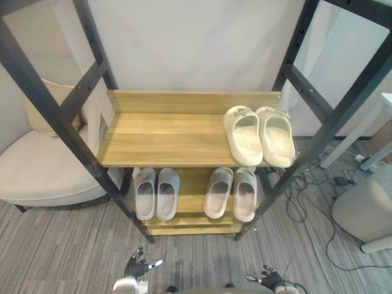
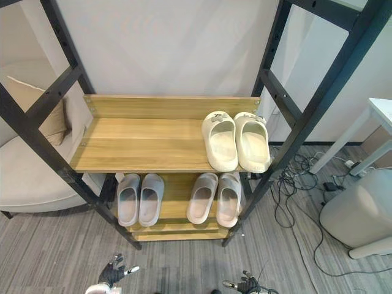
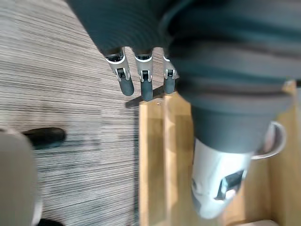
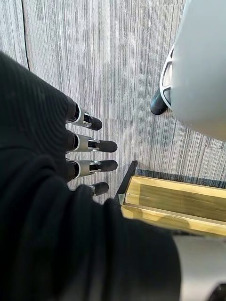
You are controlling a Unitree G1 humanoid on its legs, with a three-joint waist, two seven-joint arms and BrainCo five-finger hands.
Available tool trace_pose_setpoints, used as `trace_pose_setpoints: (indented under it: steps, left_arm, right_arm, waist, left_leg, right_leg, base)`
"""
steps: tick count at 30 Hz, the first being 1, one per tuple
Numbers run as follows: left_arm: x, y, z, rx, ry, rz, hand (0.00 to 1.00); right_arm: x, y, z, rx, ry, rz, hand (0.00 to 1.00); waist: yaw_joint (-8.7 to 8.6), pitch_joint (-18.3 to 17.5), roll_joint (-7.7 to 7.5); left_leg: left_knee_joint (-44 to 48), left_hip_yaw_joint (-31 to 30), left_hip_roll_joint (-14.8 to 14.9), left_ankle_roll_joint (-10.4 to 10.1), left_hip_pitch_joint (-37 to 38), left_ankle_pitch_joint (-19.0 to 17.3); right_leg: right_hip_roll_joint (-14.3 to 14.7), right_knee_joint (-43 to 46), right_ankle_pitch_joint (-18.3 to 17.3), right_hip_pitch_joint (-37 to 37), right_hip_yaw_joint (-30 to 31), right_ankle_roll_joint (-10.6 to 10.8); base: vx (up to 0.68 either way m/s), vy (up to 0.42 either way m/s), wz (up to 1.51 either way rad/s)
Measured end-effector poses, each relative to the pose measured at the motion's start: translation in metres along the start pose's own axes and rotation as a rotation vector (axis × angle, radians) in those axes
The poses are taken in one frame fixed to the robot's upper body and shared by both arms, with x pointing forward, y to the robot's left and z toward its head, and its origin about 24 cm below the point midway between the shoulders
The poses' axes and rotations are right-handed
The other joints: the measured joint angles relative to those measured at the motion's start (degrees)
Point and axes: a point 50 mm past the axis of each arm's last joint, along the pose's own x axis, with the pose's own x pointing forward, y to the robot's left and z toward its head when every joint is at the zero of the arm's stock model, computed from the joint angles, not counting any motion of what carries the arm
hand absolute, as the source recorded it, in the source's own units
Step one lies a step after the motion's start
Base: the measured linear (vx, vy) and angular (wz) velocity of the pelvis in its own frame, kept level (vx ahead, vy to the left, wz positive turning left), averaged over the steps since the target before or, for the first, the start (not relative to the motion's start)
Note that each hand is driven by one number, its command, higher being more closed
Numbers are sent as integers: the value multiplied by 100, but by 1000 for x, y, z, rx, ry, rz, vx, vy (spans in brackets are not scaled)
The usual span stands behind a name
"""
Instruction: Organize the slippers on the shoe rack
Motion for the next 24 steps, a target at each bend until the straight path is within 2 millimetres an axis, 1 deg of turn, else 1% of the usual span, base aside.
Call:
trace_pose_setpoints:
  steps: [1,2,3,4,5,6,7,8,9,10,11,12,13,14,16,18,19,20,21,22,23,24]
  left_arm:
    - [0,-2,-2,-10,8,1,0]
    - [0,-3,-3,-20,17,2,0]
    - [2,-6,-2,-32,20,2,0]
    - [2,-6,-2,-32,20,2,0]
    - [3,-8,-1,-33,20,0,0]
    - [4,-11,0,-32,24,-1,0]
    - [4,-12,1,-30,22,-1,0]
    - [5,-12,4,-30,13,1,0]
    - [7,-12,8,-29,3,2,0]
    - [8,-12,10,-28,-2,3,0]
    - [10,-10,15,-21,-17,13,0]
    - [11,-10,18,-21,-23,16,0]
    - [13,-11,24,-21,-38,18,0]
    - [15,-16,28,-30,-47,11,0]
    - [16,-28,33,-30,-57,-18,0]
    - [16,-35,34,-40,-60,-33,0]
    - [16,-36,34,-40,-58,-36,0]
    - [17,-38,38,-40,-68,-40,0]
    - [18,-41,42,-31,-77,-47,0]
    - [19,-44,47,-25,-85,-60,0]
    - [21,-46,49,-20,-86,-62,0]
    - [21,-45,49,-19,-85,-62,0]
  right_arm:
    - [1,0,2,-1,-4,-1,0]
    - [2,0,5,-2,-12,-2,0]
    - [3,2,10,1,-25,-1,0]
    - [3,2,11,1,-25,-1,0]
    - [3,3,13,0,-30,-2,0]
    - [5,1,18,-5,-43,-7,0]
    - [5,0,20,-9,-49,-8,0]
    - [5,0,21,-14,-51,-8,0]
    - [5,0,22,-17,-54,-7,0]
    - [5,3,22,-19,-56,1,0]
    - [6,10,26,-25,-67,21,0]
    - [6,12,27,-22,-70,26,0]
    - [7,16,33,-19,-82,33,0]
    - [9,16,46,-23,-115,35,0]
    - [10,15,53,-25,-132,31,0]
    - [10,17,51,-22,-128,33,0]
    - [10,17,53,-20,-133,26,0]
    - [11,15,61,-19,-154,11,0]
    - [11,16,63,-14,-158,8,0]
    - [12,13,66,-7,-167,-6,0]
    - [13,9,71,13,-176,-24,0]
    - [12,9,70,15,-173,-25,0]
  waist:
    - [12,4,15]
    - [24,33,35]
    - [19,95,3]
    - [18,102,-8]
    - [18,164,21]
    - [8,181,11]
    - [-7,230,55]
    - [-15,261,21]
    - [-19,281,4]
    - [-31,269,-47]
    - [-18,274,-190]
    - [-11,272,-227]
    - [29,301,-266]
    - [75,455,-79]
    - [59,605,183]
    - [64,614,285]
    - [93,623,331]
    - [105,660,285]
    - [104,677,273]
    - [87,693,250]
    - [40,764,235]
    - [26,777,223]
  left_leg:
    - [2,3,0,14,-12,-21]
    - [19,2,0,4,-17,-62]
    - [73,-51,-72,44,-21,-137]
    - [86,-64,-87,44,-17,-146]
    - [130,-171,-146,80,-15,-200]
    - [193,-323,-133,86,-9,-222]
    - [234,-468,-134,86,-26,-224]
    - [293,-747,-152,87,-61,-219]
    - [330,-965,-150,111,-95,-187]
    - [379,-1219,-161,62,-190,-131]
    - [435,-1560,-296,-40,-404,-42]
    - [427,-1705,-351,-75,-480,11]
    - [413,-1886,-378,-137,-644,128]
    - [474,-2140,-339,-227,-860,204]
    - [553,-2577,-226,-335,-1056,271]
    - [570,-2965,-160,-448,-1186,360]
    - [571,-2927,-113,-468,-1257,472]
    - [504,-2595,-83,-325,-1453,750]
    - [513,-2078,-43,-132,-1538,765]
    - [1018,-1032,37,114,-1788,428]
    - [2008,218,200,390,-2002,-106]
    - [2318,597,298,438,-2007,-270]
  right_leg:
    - [-33,193,-105,-102,-9,-6]
    - [-131,597,-302,-275,-13,20]
    - [-406,1571,-716,-609,17,58]
    - [-437,1667,-766,-632,29,59]
    - [-572,2151,-919,-756,184,78]
    - [-600,2731,-921,-955,570,71]
    - [-581,2965,-922,-1006,853,60]
    - [-494,3281,-934,-1082,1408,24]
    - [-388,3382,-1013,-1084,1782,-83]
    - [-202,3226,-1273,-1040,2314,-117]
    - [-108,2781,-1458,-926,2774,-76]
    - [-173,2571,-1564,-832,2777,-3]
    - [-223,2250,-1678,-689,2612,76]
    - [-165,1975,-1659,-609,2321,76]
    - [-35,1763,-1575,-439,1884,3]
    - [121,1512,-1505,-204,1385,-102]
    - [172,1463,-1484,-138,1190,-140]
    - [157,1413,-1438,-171,929,-215]
    - [140,1344,-1392,-221,719,-288]
    - [118,1359,-1380,-302,503,-305]
    - [12,1477,-1381,-292,176,-306]
    - [-17,1542,-1381,-273,88,-306]
  base:
    - [0,0,0]
    - [-16,26,8]
    - [-6,24,12]
    - [-11,10,27]
    - [0,1,43]
    - [0,1,60]
    - [14,-4,97]
    - [13,-28,106]
    - [5,-73,138]
    - [-8,-121,151]
    - [-16,-129,146]
    - [32,-152,133]
    - [23,-157,111]
    - [8,-163,109]
    - [-70,-179,117]
    - [-50,-176,119]
    - [-81,-123,118]
    - [-91,-90,104]
    - [-117,-47,101]
    - [-52,22,109]
    - [-37,22,104]
    - [-2,12,100]
